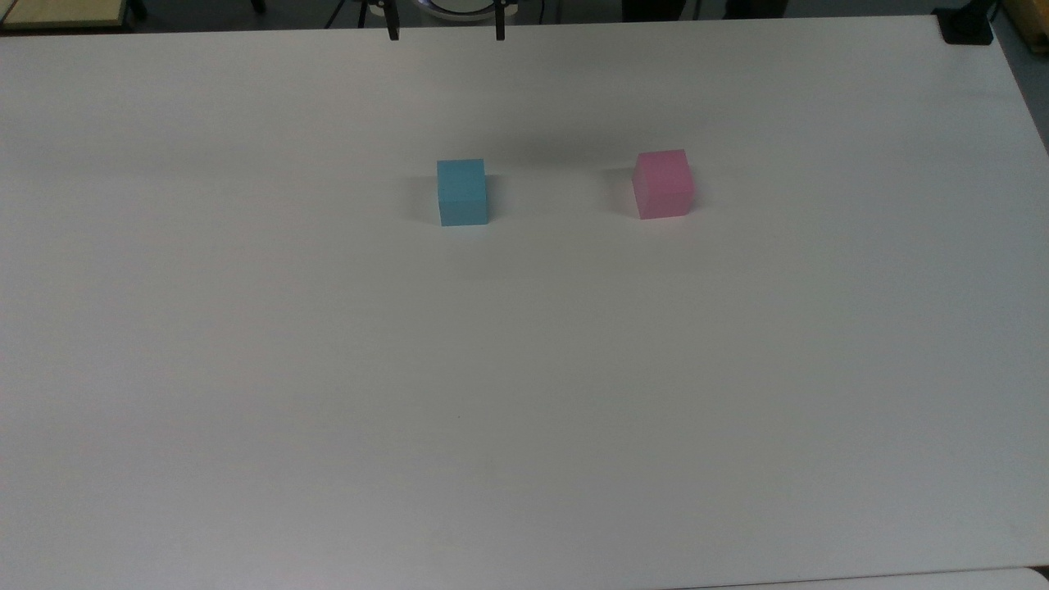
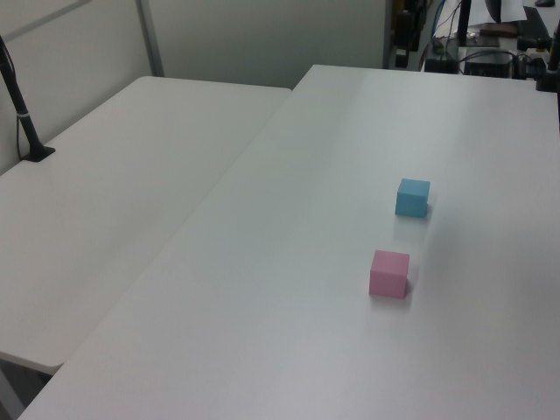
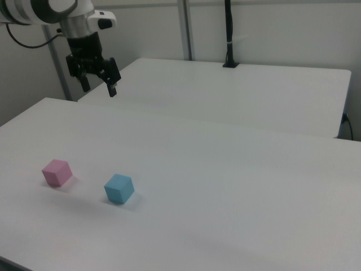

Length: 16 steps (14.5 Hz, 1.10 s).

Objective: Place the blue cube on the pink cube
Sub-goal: 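Move the open gripper toward the light-blue cube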

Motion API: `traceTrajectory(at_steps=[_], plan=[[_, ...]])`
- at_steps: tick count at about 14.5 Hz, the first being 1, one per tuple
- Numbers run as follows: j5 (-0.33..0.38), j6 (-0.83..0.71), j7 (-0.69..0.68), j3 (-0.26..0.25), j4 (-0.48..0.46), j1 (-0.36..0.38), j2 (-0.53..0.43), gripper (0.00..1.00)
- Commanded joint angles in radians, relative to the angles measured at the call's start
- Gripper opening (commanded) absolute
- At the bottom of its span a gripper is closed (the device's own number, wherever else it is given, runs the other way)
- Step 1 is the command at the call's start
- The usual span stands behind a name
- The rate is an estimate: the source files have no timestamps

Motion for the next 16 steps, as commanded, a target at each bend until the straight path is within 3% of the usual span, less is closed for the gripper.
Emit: traceTrajectory(at_steps=[1, 7, 16], plan=[[0.014, -0.019, 0.014, -0.005, -0.064, 0.039, -0.051, 1.0], [0.014, -0.028, 0.013, -0.005, -0.098, 0.041, -0.046, 1.0], [0.009, 0.111, 0.006, -0.005, -0.267, 0.067, -0.022, 1.0]])
